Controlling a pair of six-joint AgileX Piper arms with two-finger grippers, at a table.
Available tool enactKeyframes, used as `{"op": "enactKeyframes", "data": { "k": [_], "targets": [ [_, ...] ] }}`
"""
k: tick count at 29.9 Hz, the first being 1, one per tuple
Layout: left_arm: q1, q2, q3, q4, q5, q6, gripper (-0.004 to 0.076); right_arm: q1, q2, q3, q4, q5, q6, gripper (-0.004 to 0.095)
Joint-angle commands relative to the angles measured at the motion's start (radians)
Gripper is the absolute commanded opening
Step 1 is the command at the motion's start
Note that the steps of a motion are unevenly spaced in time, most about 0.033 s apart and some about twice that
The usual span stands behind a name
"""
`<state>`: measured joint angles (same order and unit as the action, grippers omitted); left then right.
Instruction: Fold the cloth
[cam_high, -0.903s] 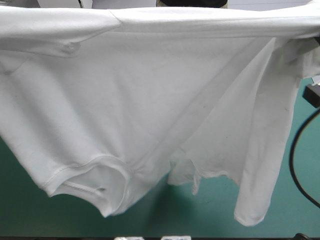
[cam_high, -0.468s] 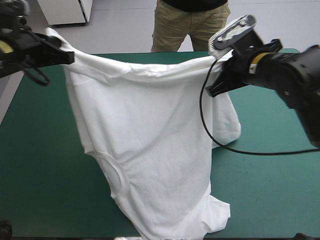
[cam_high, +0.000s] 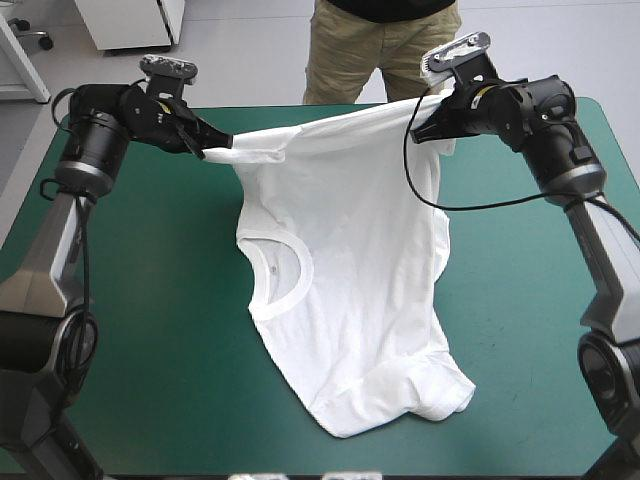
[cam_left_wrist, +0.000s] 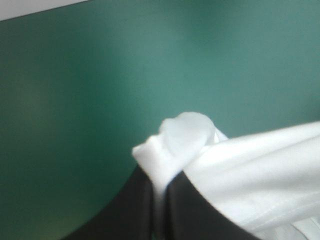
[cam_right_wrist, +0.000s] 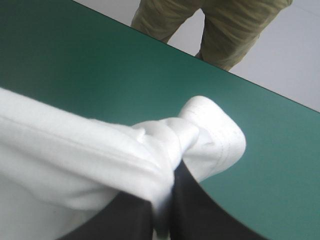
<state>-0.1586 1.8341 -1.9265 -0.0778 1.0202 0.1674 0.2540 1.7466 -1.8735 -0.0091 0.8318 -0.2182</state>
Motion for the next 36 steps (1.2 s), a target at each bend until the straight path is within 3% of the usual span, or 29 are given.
{"op": "enactKeyframes", "data": {
  "k": [1,5,7,9,13,15,21,25,33,36],
  "targets": [
    [0.000,0.015,-0.028,0.014,-0.077,0.003,-0.0009,-0.052,0.040,-0.024,0.057,-0.105,-0.051,0.0088],
    [0.001,0.089,-0.028,0.028,-0.086,0.010,-0.0003,-0.079,0.137,-0.024,0.082,-0.111,-0.057,0.0369],
    [0.001,0.126,-0.028,0.023,-0.081,0.030,0.0056,-0.085,0.175,-0.024,0.090,-0.129,-0.052,0.0508],
    [0.001,0.156,-0.028,0.021,-0.074,0.043,0.0195,-0.088,0.195,-0.024,0.094,-0.142,-0.048,0.0556],
    [0.001,0.198,-0.028,0.015,-0.066,0.029,0.0515,-0.100,0.196,-0.030,0.089,-0.156,-0.048,0.0539],
    [0.001,0.205,-0.028,0.017,-0.066,-0.001,0.0581,-0.111,0.189,-0.054,0.085,-0.135,-0.048,0.0538],
    [0.001,0.164,-0.080,0.014,-0.029,0.003,0.0557,-0.130,0.121,-0.201,0.092,0.022,-0.048,0.0538],
    [0.000,0.083,-0.115,0.004,0.057,0.003,0.0529,-0.128,0.037,-0.269,0.126,0.168,-0.048,0.0536],
    [0.000,-0.088,-0.103,-0.118,0.232,0.030,0.0528,-0.128,-0.209,-0.258,0.294,0.399,-0.055,0.0535],
    [-0.003,-0.138,-0.041,-0.178,0.255,0.046,0.0528,-0.127,-0.326,-0.197,0.317,0.416,-0.052,0.0497]
  ]
}}
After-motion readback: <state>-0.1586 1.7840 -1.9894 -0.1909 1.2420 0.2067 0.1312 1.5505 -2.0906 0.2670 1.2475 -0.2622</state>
